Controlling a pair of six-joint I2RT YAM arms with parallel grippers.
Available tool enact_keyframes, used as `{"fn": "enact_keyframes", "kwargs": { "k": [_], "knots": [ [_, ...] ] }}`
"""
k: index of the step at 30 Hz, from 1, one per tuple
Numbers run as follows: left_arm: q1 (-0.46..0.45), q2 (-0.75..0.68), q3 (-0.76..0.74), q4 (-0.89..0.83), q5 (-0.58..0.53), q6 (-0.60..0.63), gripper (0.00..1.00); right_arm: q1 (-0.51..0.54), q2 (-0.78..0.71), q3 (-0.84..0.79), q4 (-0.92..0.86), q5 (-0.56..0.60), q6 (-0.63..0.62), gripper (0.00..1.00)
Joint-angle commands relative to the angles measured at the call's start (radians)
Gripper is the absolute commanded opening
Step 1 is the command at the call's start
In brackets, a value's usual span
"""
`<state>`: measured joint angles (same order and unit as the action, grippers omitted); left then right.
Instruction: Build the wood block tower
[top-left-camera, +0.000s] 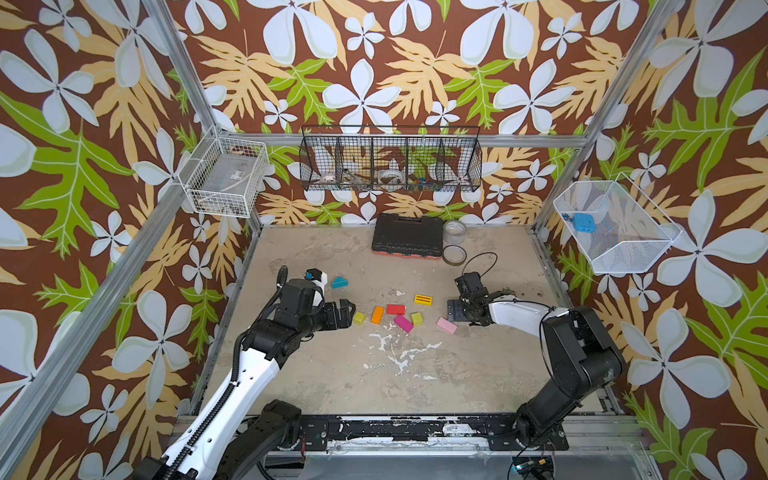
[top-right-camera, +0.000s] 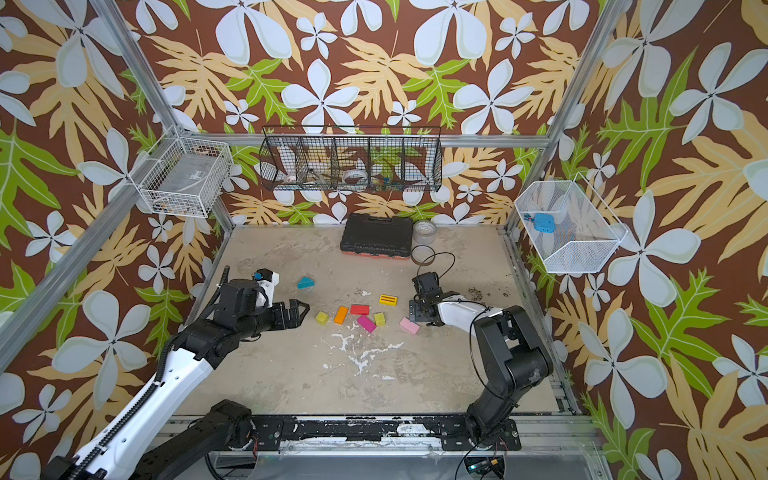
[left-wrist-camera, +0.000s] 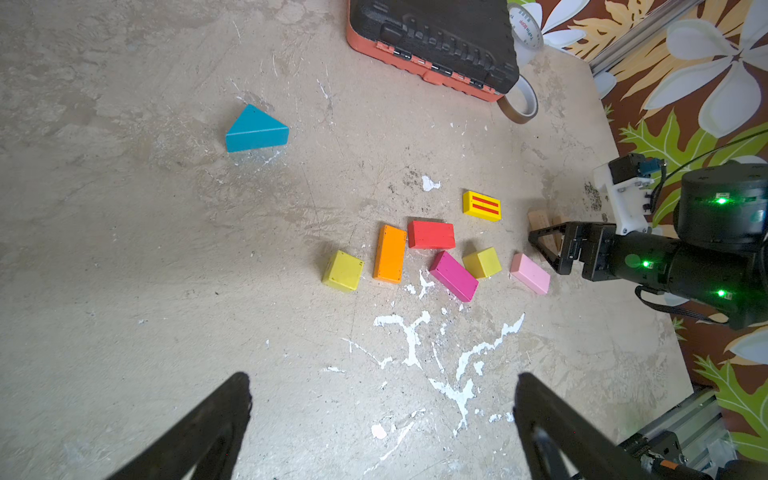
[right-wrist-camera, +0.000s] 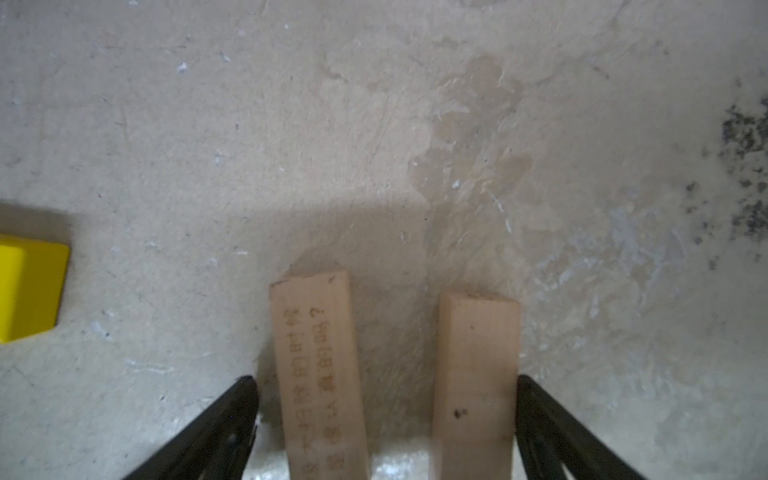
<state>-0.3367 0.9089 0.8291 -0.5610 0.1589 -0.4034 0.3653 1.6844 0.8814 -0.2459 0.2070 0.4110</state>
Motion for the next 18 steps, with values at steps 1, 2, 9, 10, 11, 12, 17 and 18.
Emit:
{"fn": "enact_keyframes", "kwargs": {
  "k": [1, 2, 9, 10, 11, 12, 17, 18],
  "knots": [
    [-0.001, -0.002, -0.002, 0.018, -0.001, -0.005, 1.00, 0.001, 0.015, 0.004, -0.030, -0.025, -0.015, 0.95],
    [-0.001, -0.002, -0.002, 0.018, 0.001, -0.005, 1.00, 0.000, 0.019, 0.005, -0.029, -0.028, -0.017, 0.95],
    [-0.001, -0.008, -0.003, 0.020, 0.002, -0.005, 1.00, 0.001, 0.045, 0.020, -0.038, -0.030, -0.018, 0.86],
    [-0.001, -0.008, -0.002, 0.019, 0.003, -0.004, 1.00, 0.000, 0.051, 0.023, -0.043, -0.028, -0.018, 0.84],
    [-0.001, -0.009, -0.003, 0.019, 0.002, -0.005, 1.00, 0.001, 0.057, 0.026, -0.047, -0.026, -0.018, 0.82],
    [-0.002, -0.009, -0.002, 0.019, 0.002, -0.005, 1.00, 0.001, 0.062, 0.030, -0.049, -0.024, -0.017, 0.82],
    [-0.001, -0.007, -0.003, 0.020, 0.002, -0.004, 1.00, 0.000, 0.073, 0.033, -0.067, -0.006, -0.009, 0.78],
    [-0.002, -0.007, -0.002, 0.019, 0.003, -0.005, 1.00, -0.002, 0.074, 0.033, -0.068, -0.003, -0.008, 0.78]
  ]
}}
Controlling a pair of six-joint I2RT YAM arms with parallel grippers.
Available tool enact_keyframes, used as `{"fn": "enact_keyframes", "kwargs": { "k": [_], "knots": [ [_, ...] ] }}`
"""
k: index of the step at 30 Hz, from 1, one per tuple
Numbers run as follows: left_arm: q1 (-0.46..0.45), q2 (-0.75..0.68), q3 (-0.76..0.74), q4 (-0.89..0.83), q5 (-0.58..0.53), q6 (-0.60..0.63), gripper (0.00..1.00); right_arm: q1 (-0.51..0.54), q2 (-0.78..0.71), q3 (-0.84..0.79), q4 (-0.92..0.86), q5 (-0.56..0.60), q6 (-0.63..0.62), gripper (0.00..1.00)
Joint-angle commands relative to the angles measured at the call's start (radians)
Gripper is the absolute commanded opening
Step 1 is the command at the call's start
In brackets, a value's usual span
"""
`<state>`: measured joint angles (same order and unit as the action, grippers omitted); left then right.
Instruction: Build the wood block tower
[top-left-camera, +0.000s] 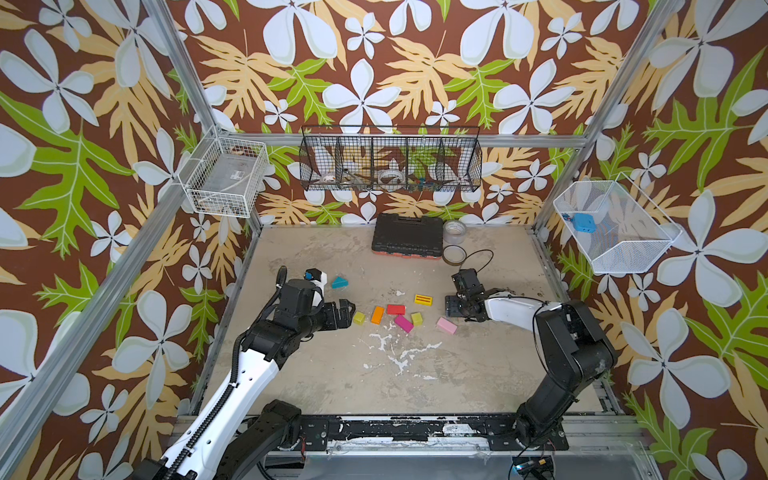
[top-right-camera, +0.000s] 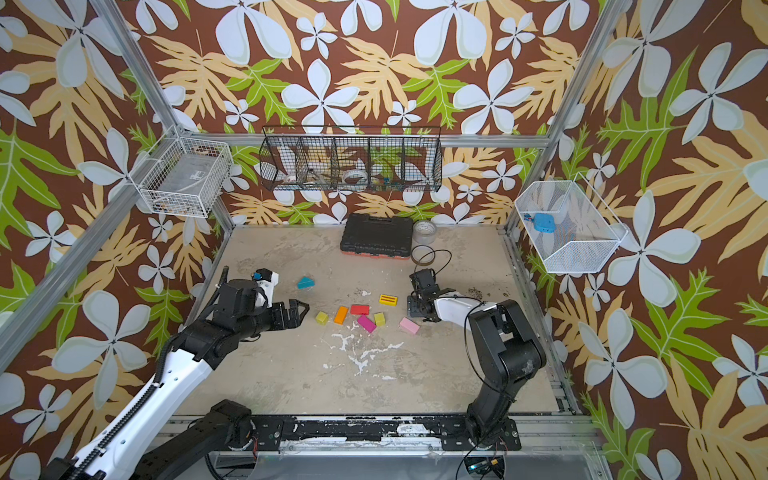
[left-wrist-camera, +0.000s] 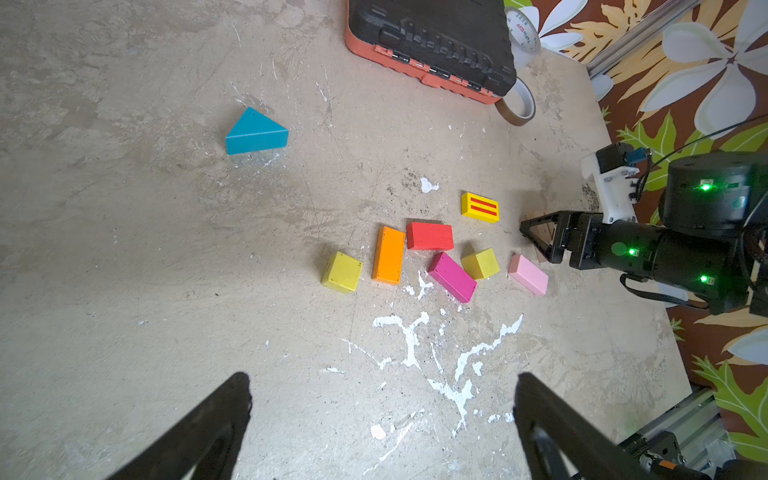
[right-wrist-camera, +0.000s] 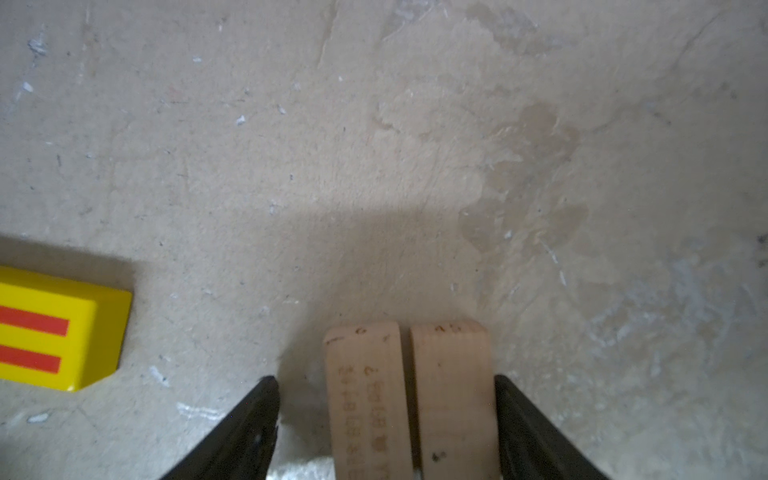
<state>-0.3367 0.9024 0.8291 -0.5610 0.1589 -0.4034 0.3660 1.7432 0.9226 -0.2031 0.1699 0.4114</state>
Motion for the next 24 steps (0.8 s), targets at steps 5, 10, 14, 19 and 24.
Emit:
{"fn": "enact_keyframes", "kwargs": {
  "k": [5, 10, 14, 19, 24],
  "knots": [
    [-0.002, 0.000, -0.003, 0.019, 0.003, -0.005, 1.00, -0.008, 0.015, -0.010, -0.116, 0.038, -0.005, 0.76],
    [-0.001, 0.000, -0.003, 0.019, 0.002, -0.005, 1.00, -0.015, 0.016, -0.011, -0.119, 0.039, -0.002, 0.73],
    [-0.001, 0.001, -0.002, 0.020, 0.003, -0.005, 1.00, -0.021, 0.015, -0.013, -0.121, 0.037, 0.000, 0.70],
    [-0.001, 0.001, -0.003, 0.019, 0.002, -0.005, 1.00, -0.024, 0.016, -0.014, -0.123, 0.036, 0.001, 0.64],
    [-0.001, 0.001, -0.003, 0.019, 0.002, -0.005, 1.00, -0.026, 0.021, -0.011, -0.125, 0.036, 0.001, 0.59]
  ]
}}
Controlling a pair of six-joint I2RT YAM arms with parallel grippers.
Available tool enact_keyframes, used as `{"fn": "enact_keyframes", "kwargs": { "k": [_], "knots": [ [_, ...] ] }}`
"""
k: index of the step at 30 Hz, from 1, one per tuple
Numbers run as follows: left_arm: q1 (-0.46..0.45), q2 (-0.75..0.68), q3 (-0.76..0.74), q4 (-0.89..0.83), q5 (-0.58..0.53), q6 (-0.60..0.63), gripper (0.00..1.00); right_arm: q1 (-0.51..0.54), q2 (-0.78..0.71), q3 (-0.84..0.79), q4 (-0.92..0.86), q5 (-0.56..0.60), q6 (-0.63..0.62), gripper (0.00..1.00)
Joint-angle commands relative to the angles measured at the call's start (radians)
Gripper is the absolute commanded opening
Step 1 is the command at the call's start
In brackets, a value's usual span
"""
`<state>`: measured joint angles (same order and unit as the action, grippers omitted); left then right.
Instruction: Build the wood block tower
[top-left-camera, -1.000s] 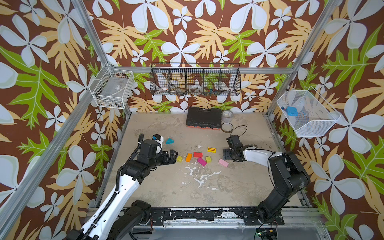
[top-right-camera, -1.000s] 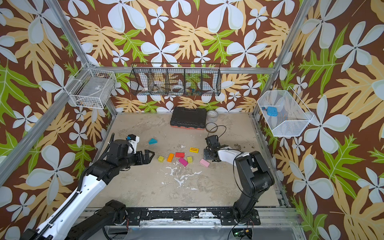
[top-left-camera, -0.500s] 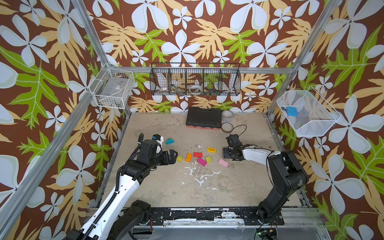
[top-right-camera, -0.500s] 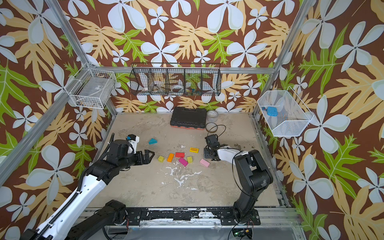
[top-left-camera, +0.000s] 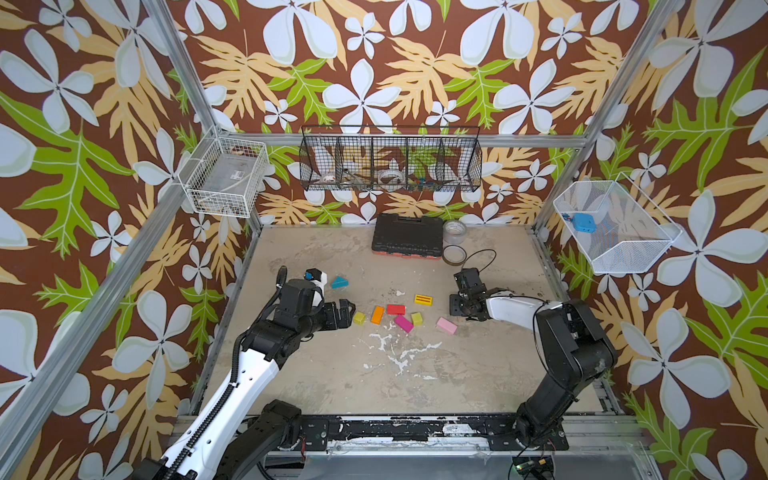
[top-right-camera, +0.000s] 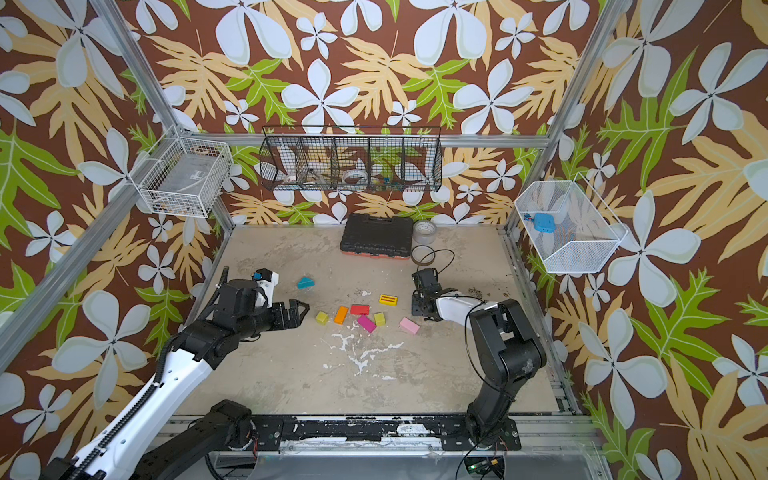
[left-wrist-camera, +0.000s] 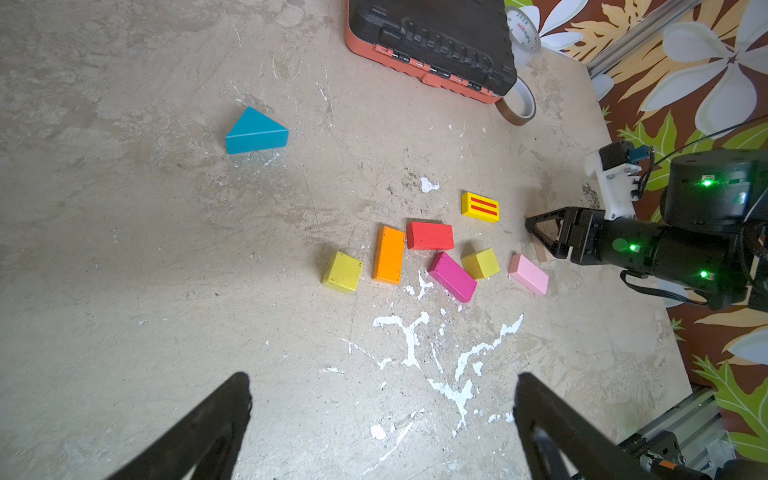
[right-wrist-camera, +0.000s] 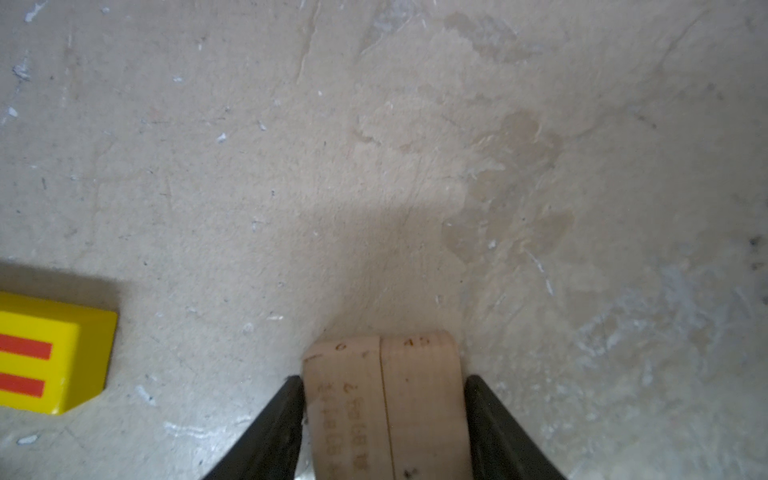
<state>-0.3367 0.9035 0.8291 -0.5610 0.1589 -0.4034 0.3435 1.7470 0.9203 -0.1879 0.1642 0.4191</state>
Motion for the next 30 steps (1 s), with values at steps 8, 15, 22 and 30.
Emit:
{"fn": "enact_keyframes", "kwargs": {
  "k": [8, 15, 22, 30],
  "knots": [
    [0.000, -0.001, -0.003, 0.019, 0.004, -0.005, 1.00, -0.021, 0.017, -0.012, -0.145, 0.045, 0.001, 0.55],
    [-0.002, -0.001, -0.002, 0.019, 0.002, -0.005, 1.00, -0.025, 0.019, -0.011, -0.146, 0.040, 0.001, 0.55],
    [-0.001, -0.002, -0.004, 0.019, 0.003, -0.005, 1.00, -0.026, 0.023, -0.009, -0.141, 0.026, -0.003, 0.53],
    [-0.001, -0.003, -0.004, 0.019, 0.002, -0.005, 1.00, -0.025, 0.042, 0.003, -0.144, 0.021, -0.008, 0.48]
  ]
}}
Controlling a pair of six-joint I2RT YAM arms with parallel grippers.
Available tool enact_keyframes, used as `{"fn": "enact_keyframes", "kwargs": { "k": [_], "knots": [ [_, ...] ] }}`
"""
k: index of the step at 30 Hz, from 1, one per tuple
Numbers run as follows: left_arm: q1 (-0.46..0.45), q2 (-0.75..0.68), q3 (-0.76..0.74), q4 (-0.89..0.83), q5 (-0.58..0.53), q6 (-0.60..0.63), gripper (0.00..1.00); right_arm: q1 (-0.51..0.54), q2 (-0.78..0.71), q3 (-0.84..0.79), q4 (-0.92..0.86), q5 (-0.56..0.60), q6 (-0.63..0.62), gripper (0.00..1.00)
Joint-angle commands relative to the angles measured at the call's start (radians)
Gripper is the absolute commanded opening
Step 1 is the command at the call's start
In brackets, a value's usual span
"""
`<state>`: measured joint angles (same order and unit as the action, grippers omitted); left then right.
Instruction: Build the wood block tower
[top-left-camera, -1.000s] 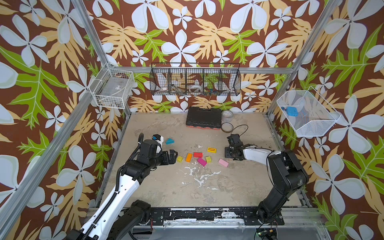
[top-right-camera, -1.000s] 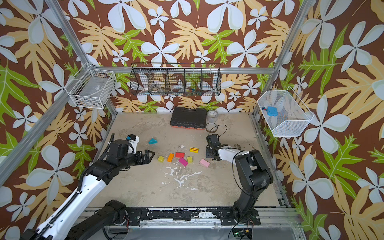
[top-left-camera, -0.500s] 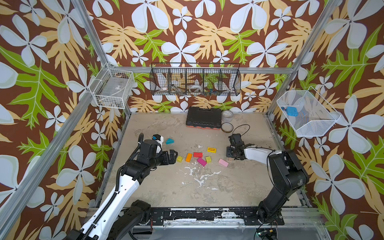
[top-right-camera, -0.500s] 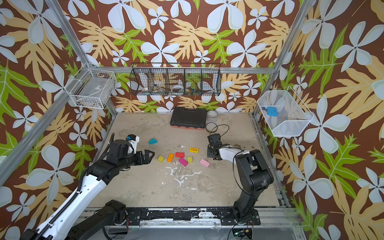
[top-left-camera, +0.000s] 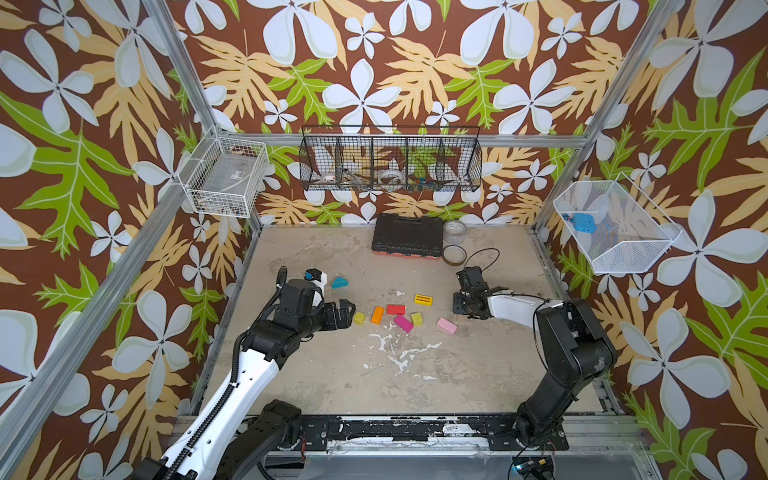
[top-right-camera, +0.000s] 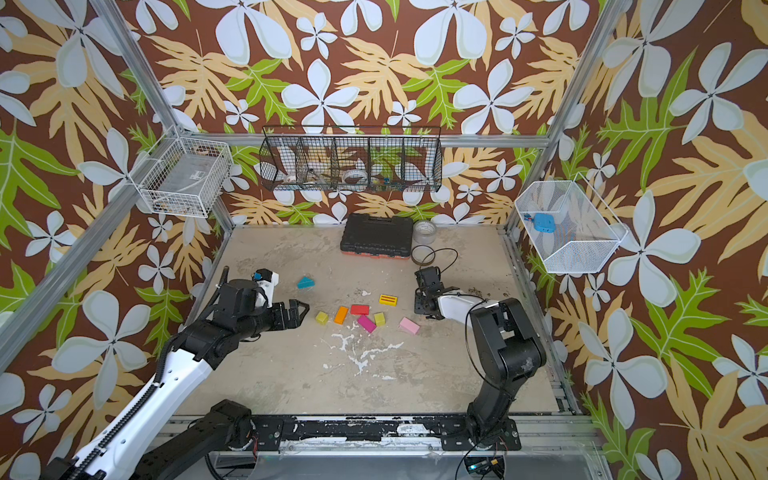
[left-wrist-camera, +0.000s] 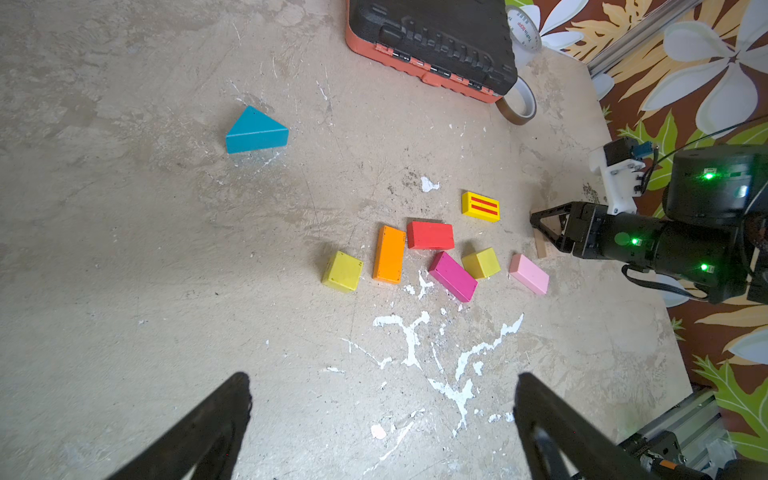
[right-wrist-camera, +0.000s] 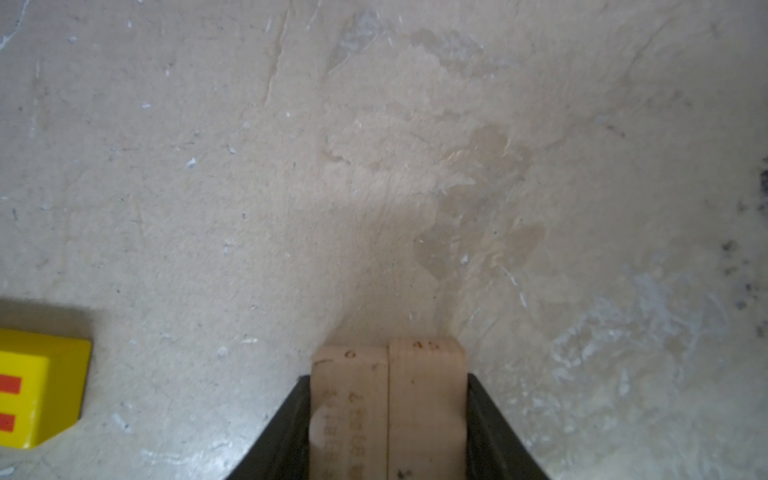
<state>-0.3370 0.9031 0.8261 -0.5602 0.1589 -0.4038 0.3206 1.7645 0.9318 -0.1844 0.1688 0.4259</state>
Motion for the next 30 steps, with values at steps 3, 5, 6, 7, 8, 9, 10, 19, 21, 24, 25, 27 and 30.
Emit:
{"fn": "enact_keyframes", "kwargs": {
  "k": [3, 5, 6, 7, 8, 9, 10, 19, 21, 24, 25, 27, 30],
  "knots": [
    [0.000, -0.003, -0.001, 0.019, 0.004, -0.004, 1.00, -0.002, 0.029, -0.007, -0.148, 0.016, -0.015, 0.48],
    [0.000, -0.003, -0.001, 0.019, 0.003, -0.004, 1.00, -0.002, 0.030, -0.005, -0.148, 0.012, -0.016, 0.48],
    [0.000, -0.004, -0.001, 0.019, 0.003, -0.004, 1.00, -0.002, 0.033, -0.004, -0.148, 0.011, -0.018, 0.48],
    [-0.001, -0.004, -0.001, 0.019, 0.004, -0.004, 1.00, -0.002, 0.036, -0.002, -0.148, 0.007, -0.019, 0.48],
    [-0.001, -0.003, -0.001, 0.019, 0.003, -0.004, 1.00, -0.002, 0.038, -0.001, -0.150, 0.007, -0.019, 0.49],
    [0.000, -0.003, -0.001, 0.019, 0.003, -0.004, 1.00, -0.002, 0.038, 0.000, -0.150, 0.008, -0.019, 0.50],
    [-0.002, -0.004, -0.002, 0.019, 0.002, -0.004, 1.00, -0.002, 0.039, 0.000, -0.150, 0.008, -0.019, 0.51],
    [0.000, -0.003, -0.001, 0.019, 0.004, -0.004, 1.00, -0.002, 0.035, -0.001, -0.149, 0.008, -0.021, 0.65],
    [0.000, -0.004, -0.001, 0.019, 0.004, -0.004, 1.00, -0.002, 0.025, -0.005, -0.145, 0.007, -0.022, 0.69],
    [0.000, -0.004, -0.001, 0.019, 0.004, -0.004, 1.00, -0.002, -0.007, -0.021, -0.133, 0.003, -0.026, 0.77],
    [0.000, -0.006, -0.002, 0.019, 0.004, -0.004, 1.00, -0.002, -0.022, -0.029, -0.127, 0.001, -0.027, 0.80],
    [-0.001, -0.006, -0.001, 0.019, 0.005, -0.004, 1.00, -0.002, -0.056, -0.048, -0.113, 0.002, -0.027, 0.85],
    [-0.001, -0.005, -0.001, 0.016, 0.002, -0.006, 1.00, -0.001, -0.115, -0.074, -0.092, 0.000, -0.027, 0.88]
  ]
}}
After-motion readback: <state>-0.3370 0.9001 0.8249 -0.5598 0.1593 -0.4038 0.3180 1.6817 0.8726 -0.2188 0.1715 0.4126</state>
